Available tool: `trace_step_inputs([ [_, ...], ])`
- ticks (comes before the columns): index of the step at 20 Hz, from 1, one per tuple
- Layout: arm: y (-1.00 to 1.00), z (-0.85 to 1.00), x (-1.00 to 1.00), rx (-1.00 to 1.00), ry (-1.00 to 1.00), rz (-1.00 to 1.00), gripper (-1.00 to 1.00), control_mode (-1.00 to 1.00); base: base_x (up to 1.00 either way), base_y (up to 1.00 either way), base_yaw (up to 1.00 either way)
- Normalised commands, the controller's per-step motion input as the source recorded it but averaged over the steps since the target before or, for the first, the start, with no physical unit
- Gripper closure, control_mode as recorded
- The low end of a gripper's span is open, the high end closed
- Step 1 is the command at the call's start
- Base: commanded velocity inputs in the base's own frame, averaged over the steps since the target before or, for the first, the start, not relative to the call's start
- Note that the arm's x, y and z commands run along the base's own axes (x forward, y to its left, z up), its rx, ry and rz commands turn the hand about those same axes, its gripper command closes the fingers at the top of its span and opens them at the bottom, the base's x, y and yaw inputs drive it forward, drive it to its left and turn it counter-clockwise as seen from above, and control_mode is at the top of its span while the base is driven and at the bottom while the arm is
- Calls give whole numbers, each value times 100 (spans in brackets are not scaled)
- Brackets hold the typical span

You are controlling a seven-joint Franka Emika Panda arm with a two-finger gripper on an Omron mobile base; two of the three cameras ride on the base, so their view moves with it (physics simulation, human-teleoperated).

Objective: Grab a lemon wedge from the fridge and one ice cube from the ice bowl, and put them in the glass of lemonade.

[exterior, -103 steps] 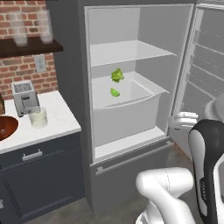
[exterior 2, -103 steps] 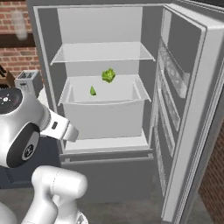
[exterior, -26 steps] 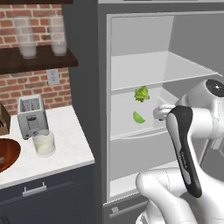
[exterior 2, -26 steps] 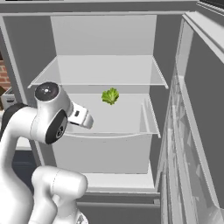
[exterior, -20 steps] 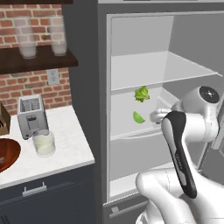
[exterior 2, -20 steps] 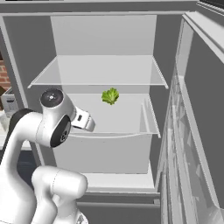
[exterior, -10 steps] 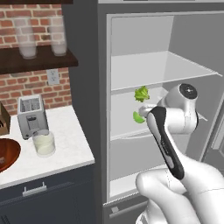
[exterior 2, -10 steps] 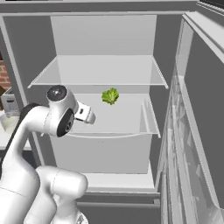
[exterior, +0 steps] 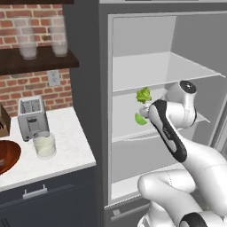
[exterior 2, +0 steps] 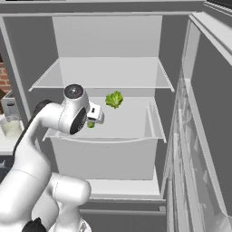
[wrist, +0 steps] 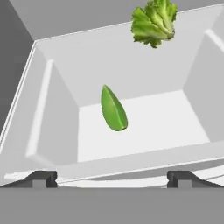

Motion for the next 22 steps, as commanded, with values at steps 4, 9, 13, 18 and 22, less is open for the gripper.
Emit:
trace_step_inputs([
  [4,-1,-13,11,-4,4,15,-100,-100,0,0,0],
  [9,0,-34,34,-2,7,12,-100,-100,0,0,0],
  [13,0,-52,53,0,5,11,-100,-100,0,0,0],
  [18,0,-22,56,0,4,8,-100,-100,0,0,0],
  [22,0,0,52,0,10,3,-100,-100,0,0,0],
])
